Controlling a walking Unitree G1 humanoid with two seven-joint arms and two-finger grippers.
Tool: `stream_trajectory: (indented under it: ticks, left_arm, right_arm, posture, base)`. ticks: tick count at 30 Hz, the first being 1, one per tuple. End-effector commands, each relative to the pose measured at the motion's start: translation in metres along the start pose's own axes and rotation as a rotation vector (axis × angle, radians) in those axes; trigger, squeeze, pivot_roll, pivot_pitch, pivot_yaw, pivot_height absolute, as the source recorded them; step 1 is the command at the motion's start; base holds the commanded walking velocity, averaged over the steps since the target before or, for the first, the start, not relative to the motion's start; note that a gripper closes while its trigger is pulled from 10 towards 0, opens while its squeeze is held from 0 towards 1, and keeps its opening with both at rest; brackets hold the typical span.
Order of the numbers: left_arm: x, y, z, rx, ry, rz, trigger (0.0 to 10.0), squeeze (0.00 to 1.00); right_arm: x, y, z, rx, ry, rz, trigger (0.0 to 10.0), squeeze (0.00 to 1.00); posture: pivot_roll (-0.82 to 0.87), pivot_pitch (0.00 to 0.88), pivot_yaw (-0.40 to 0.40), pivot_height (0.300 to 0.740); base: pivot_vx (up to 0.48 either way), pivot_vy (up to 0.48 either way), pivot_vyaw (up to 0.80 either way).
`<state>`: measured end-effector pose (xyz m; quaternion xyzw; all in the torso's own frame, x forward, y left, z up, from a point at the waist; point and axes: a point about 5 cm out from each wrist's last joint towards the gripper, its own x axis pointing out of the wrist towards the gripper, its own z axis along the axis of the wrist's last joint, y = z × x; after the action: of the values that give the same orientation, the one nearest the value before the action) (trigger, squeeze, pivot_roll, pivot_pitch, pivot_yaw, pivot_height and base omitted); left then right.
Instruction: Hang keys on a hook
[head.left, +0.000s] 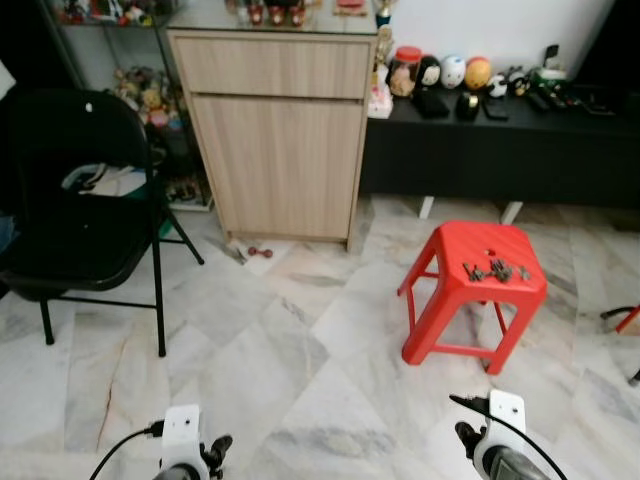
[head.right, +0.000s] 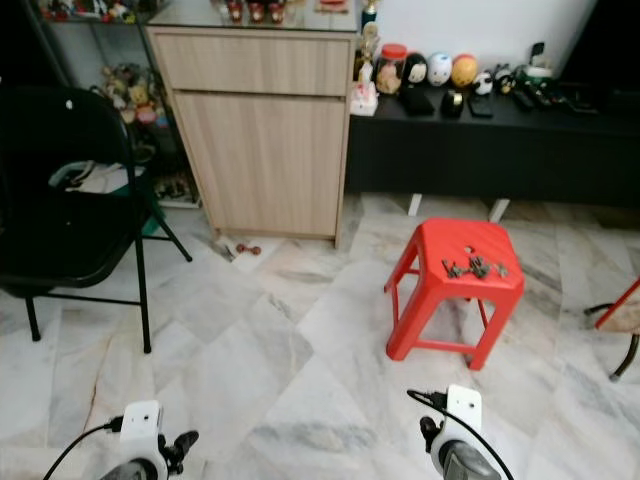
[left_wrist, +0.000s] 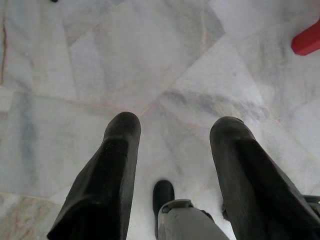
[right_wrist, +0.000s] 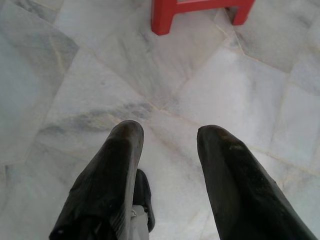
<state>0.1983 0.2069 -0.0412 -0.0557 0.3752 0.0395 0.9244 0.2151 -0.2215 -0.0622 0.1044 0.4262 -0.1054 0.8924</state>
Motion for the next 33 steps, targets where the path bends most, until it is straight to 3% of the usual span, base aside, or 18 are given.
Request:
stream_trajectory:
  ticks: [1,17,28,31,33]
  left_arm:
    - [-0.0012,0.0009,-0.0015,0.004,0.012,-0.001,10.0,0.00]
    - [-0.0020,0.0016,-0.0018,-0.008,0.003,0.000,10.0,0.00]
    - [-0.0019,0.0021,-0.0004,-0.002,-0.006,-0.002,10.0,0.00]
    - [-0.0024,0.0022,0.0016,-0.013,-0.052,0.020,10.0,0.00]
    - [-0.0039,0.0030,0.0077,-0.013,-0.158,0.055,10.0,0.00]
  right_arm:
    - [-0.0004,-0.0026,-0.0001,0.001,-0.004,-0.007,10.0,0.00]
    - [-0.0004,-0.0026,-0.0007,0.012,-0.008,-0.015,10.0,0.00]
    - [-0.0003,-0.0019,-0.0005,0.015,-0.011,-0.015,10.0,0.00]
    - [-0.0004,-0.0021,-0.0004,0.017,-0.012,-0.015,10.0,0.00]
    - [-0.0004,-0.0023,-0.0004,0.013,-0.009,-0.015,10.0,0.00]
  posture:
    - [0.05,0.050,-0.011,0.740]
    - [0.05,0.054,-0.009,0.740]
    - [0.05,0.053,-0.008,0.740]
    - [0.05,0.053,-0.009,0.740]
    - [0.05,0.053,-0.009,0.740]
  base:
    - [0.000,-0.480,0.00]
    - [0.000,-0.480,0.00]
    - [0.000,-0.320,0.00]
    - [0.000,0.000,0.00]
    - [0.000,0.000,0.00]
